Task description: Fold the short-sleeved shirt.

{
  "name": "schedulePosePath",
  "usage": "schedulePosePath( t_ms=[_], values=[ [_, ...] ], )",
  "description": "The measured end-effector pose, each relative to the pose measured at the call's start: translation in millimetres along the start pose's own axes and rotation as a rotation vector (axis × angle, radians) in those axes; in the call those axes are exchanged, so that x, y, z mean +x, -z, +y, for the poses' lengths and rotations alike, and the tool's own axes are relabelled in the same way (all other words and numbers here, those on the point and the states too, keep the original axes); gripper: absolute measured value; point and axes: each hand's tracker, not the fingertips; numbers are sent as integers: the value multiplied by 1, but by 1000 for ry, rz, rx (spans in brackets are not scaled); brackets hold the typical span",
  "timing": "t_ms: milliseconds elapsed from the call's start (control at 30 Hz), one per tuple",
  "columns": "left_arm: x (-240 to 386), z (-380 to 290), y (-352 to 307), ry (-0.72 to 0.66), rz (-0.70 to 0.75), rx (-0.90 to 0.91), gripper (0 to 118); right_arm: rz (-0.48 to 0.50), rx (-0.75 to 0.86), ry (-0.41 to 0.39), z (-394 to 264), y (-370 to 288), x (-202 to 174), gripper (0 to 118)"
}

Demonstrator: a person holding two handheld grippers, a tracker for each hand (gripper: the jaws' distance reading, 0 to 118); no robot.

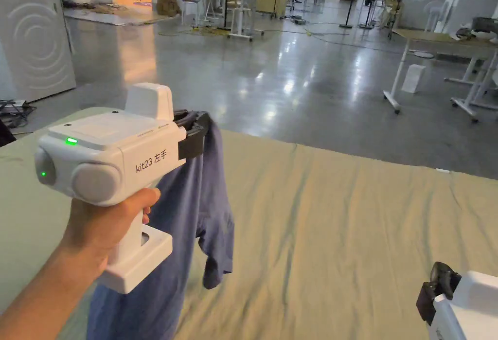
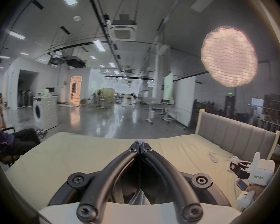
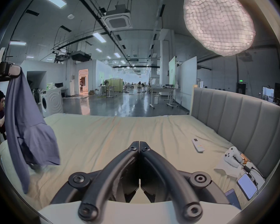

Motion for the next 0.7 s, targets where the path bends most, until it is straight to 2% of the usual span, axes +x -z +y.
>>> schedulePosePath(
  t_ms=[167, 333, 500, 700],
  values=[
    [80, -11, 32, -4, -175, -39, 2, -50, 15, 35, 5, -16, 34, 0],
    [157, -56, 52, -24, -364, -124, 2, -112, 24, 35, -2, -23, 62, 0],
    [212, -131, 56, -41, -438, -294, 2, -142, 6, 45, -11, -27, 78, 0],
    [237, -217, 48, -112, -451, -473, 2, -145, -29, 45, -24, -28, 82, 0]
  ],
)
